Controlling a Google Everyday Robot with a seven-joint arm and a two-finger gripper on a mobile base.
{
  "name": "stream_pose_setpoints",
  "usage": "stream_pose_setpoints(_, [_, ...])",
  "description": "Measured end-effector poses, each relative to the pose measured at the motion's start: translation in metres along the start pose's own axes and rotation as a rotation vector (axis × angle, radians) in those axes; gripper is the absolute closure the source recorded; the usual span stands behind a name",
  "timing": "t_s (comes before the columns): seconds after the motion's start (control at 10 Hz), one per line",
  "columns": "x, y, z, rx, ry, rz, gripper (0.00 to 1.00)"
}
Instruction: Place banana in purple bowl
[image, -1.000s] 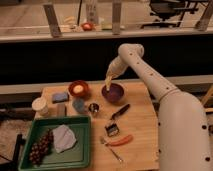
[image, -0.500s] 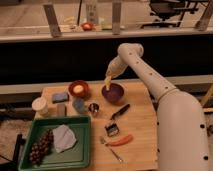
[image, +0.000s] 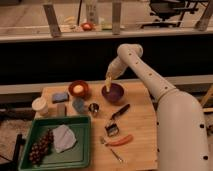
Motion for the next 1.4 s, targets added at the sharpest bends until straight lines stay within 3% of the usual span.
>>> stream_pose_setpoints(0.6, [-0.017, 0.019, 0.016, -0.043, -0.042, 0.013, 1.00])
stream_pose_setpoints(1.2, [-0.020, 0.042, 0.030, -0.088, -0.059, 0.057, 1.00])
stream_pose_setpoints(1.4, [-0.018, 0.049, 0.032, -0.096, -0.060, 0.079, 0.94])
